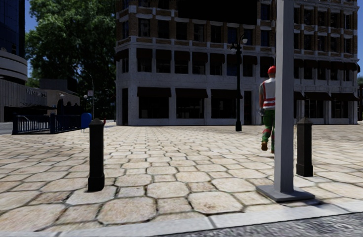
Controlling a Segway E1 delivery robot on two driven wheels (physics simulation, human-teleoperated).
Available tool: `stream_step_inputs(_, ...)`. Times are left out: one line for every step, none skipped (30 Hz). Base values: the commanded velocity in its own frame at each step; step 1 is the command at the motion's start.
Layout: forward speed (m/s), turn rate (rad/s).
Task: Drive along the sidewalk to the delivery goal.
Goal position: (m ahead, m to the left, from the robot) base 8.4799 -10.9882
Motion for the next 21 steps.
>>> stream_step_inputs(2.00, -0.40)
stream_step_inputs(2.00, -0.40)
stream_step_inputs(2.00, -0.40)
stream_step_inputs(2.00, -0.40)
stream_step_inputs(2.00, -0.40)
stream_step_inputs(2.00, -0.36)
stream_step_inputs(2.00, -0.23)
stream_step_inputs(2.00, -0.03)
stream_step_inputs(2.00, 0.00)
stream_step_inputs(2.00, 0.00)
stream_step_inputs(2.00, 0.00)
stream_step_inputs(1.97, 0.00)
stream_step_inputs(1.78, 0.00)
stream_step_inputs(1.78, 0.00)
stream_step_inputs(1.62, 0.00)
stream_step_inputs(1.43, 0.00)
stream_step_inputs(1.35, 0.00)
stream_step_inputs(1.35, 0.00)
stream_step_inputs(1.32, 0.00)
stream_step_inputs(1.31, 0.00)
stream_step_inputs(1.31, 0.00)
